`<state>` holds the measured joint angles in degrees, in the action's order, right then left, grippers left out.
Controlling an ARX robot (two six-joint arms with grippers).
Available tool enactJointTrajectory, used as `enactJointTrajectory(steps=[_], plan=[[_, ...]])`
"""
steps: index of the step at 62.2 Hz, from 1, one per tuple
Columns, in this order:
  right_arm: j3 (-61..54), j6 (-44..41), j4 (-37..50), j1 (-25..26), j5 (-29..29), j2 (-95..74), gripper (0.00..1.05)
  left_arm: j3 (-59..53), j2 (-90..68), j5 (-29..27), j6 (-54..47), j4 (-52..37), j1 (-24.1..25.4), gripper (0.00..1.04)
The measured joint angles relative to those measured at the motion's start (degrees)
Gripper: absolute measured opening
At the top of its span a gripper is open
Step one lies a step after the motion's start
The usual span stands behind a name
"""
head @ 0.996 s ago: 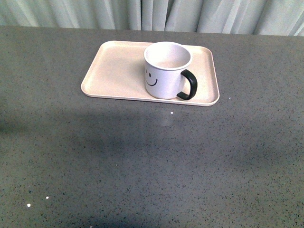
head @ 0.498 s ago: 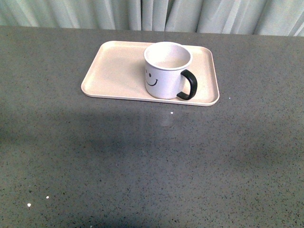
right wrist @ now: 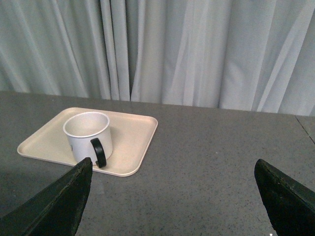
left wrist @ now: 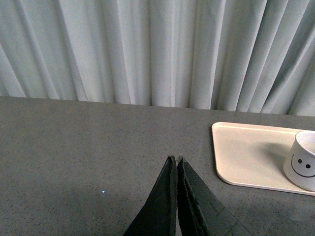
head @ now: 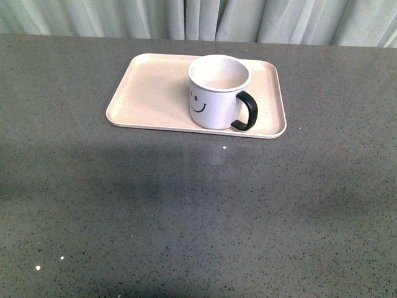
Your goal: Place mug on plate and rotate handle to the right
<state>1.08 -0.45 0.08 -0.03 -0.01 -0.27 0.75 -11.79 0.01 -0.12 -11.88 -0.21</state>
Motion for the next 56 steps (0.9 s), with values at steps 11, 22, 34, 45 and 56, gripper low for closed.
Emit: enactJointTrajectory(steps=[11, 22, 34, 45, 56], plan=[[0.0, 0.0, 0.0, 0.0, 0.0, 0.0, 0.96, 0.0, 5.7, 0.0, 0.0, 7.3, 0.0, 0.01], [0.0, 0.0, 0.0, 0.0, 0.0, 0.0, 0.96, 0.0, 10.8, 0.0, 0.0, 11.9, 0.1, 0.01], [0.0, 0.0, 0.0, 0.0, 0.0, 0.0, 0.96, 0.0, 10.8, 0.0, 0.0, 11.9, 0.1, 0.05], [0.4, 0.1, -1.1, 0.4, 1.6, -0.8, 0.96, 0.0, 10.8, 0.0, 0.0, 11.9, 0.1, 0.39], [21.2, -2.4, -20.0, 15.2, 27.0, -37.9, 0.96, 0.0, 10.8, 0.0, 0.0, 11.9, 0.1, 0.73]])
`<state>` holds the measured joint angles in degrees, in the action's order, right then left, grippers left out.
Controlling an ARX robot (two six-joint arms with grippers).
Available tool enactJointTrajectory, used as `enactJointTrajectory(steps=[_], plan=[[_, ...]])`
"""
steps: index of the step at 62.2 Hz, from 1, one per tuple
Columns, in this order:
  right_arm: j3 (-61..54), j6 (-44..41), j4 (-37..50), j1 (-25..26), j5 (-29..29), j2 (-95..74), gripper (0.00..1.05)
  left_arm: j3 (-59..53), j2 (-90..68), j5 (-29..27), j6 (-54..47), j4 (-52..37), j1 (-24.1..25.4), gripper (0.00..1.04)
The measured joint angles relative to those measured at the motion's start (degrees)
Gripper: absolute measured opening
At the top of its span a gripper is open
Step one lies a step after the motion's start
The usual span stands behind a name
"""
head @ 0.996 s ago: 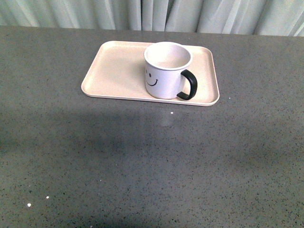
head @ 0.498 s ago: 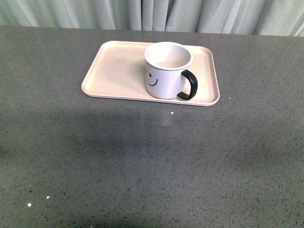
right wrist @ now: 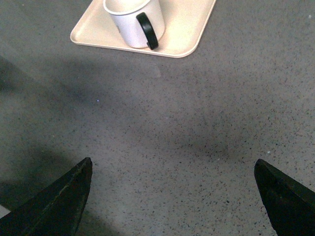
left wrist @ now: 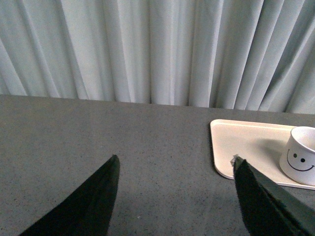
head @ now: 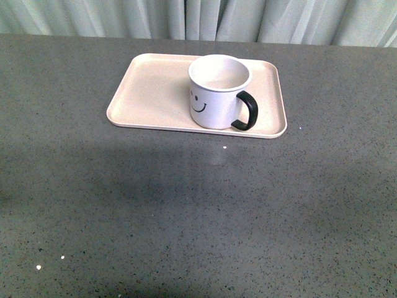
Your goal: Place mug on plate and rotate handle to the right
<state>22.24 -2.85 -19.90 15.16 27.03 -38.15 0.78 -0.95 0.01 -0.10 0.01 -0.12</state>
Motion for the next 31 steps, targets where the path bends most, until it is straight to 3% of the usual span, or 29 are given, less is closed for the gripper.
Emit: enactJointTrajectory(steps=[9, 20, 31], plan=[[13.8, -0.2, 12.9, 0.7, -3.2, -22.1, 0.96, 0.0, 0.0, 0.0, 0.0, 0.0, 0.0, 0.97], [27.5, 1.4, 15.0, -6.4, -6.1, -42.9, 0.96, 0.0, 0.0, 0.0, 0.0, 0.0, 0.0, 0.95], [42.5, 6.2, 12.6, -17.1, -11.7, -60.2, 0.96, 0.0, 0.0, 0.0, 0.0, 0.0, 0.0, 0.95]])
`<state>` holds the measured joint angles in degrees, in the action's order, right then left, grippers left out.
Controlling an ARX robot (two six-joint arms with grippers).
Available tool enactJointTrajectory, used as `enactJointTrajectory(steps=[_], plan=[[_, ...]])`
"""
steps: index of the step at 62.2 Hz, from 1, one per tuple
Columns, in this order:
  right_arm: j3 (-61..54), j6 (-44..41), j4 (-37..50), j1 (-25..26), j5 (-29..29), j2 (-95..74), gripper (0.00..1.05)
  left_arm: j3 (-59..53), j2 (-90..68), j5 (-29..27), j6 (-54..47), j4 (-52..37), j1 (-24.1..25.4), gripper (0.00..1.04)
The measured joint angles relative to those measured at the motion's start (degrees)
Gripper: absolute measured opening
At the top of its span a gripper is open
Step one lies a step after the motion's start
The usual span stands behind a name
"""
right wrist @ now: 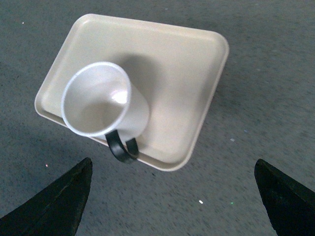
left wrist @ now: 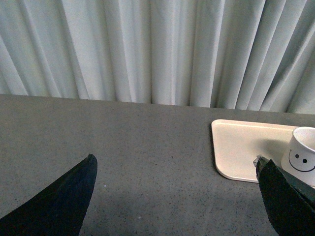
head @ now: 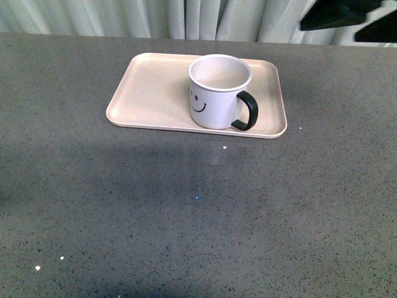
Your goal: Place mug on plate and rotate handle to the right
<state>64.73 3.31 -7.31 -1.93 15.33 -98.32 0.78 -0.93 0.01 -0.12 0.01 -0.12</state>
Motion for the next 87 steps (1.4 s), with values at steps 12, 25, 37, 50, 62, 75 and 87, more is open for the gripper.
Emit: enactJointTrajectory(steps=[12, 25, 37, 50, 62, 75, 87], plan=[[11.4, 4.5, -4.6, -5.2, -4.7, -11.3, 0.96, 0.0, 0.0, 0.0, 0.0, 0.0, 0.0, 0.95], [15.3, 8.9, -8.4, -6.0, -6.8, -16.0, 0.96, 0.0, 0.0, 0.0, 0.0, 0.0, 0.0, 0.95], [17.6, 10.5, -10.4, -7.2, -6.8, -18.2, 0.96, 0.0, 0.0, 0.0, 0.0, 0.0, 0.0, 0.95], [20.4, 10.6, -11.9, -8.7, -7.5, -20.9, 0.95, 0.0, 0.0, 0.0, 0.0, 0.0, 0.0, 0.95], [24.4, 10.7, -13.3, -9.6, -7.6, -24.0, 0.81, 0.0, 0.0, 0.0, 0.0, 0.0, 0.0, 0.95], [28.8, 11.8, -15.6, -10.3, -7.4, -27.4, 0.49, 0.0, 0.0, 0.0, 0.0, 0.0, 0.0, 0.95], [31.4, 12.7, -17.2, -10.4, -7.9, -28.5, 0.19, 0.0, 0.0, 0.0, 0.0, 0.0, 0.0, 0.95]])
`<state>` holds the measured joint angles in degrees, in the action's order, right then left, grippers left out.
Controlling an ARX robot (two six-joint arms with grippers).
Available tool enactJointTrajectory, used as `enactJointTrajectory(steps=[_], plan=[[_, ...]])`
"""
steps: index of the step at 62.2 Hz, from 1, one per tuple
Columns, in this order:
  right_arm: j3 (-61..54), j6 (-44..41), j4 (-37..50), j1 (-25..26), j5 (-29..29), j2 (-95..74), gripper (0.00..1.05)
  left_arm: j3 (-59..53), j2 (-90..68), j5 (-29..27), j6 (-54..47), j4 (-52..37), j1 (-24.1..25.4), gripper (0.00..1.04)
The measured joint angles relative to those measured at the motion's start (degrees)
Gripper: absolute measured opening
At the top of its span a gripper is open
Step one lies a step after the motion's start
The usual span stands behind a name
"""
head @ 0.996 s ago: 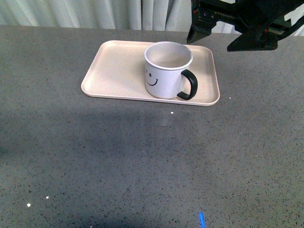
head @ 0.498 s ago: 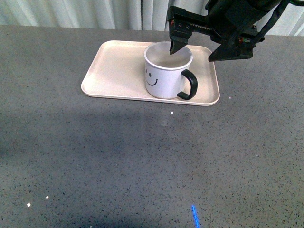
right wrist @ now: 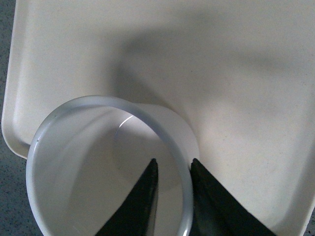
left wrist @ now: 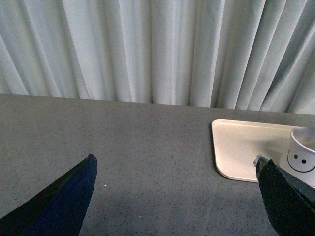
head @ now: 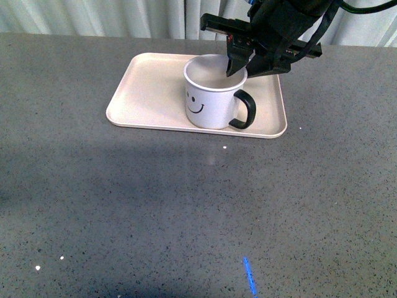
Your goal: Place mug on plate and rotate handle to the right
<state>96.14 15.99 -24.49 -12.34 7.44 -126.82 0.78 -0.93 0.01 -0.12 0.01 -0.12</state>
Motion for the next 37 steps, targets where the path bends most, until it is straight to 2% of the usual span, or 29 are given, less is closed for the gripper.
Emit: enactJointTrajectory(steps=[8, 20, 37], plan=[[1.2, -0.5, -1.0, 0.0, 0.1, 0.0, 0.01, 0.0, 0.0, 0.0, 0.0, 0.0, 0.0, 0.95], [6.1, -8.4, -6.1, 1.3, 0.8, -0.8, 0.02, 0.0, 0.0, 0.0, 0.0, 0.0, 0.0, 0.95], [18.4, -23.4, -13.0, 3.7, 10.8, -5.2, 0.02, 0.0, 0.0, 0.0, 0.0, 0.0, 0.0, 0.95]])
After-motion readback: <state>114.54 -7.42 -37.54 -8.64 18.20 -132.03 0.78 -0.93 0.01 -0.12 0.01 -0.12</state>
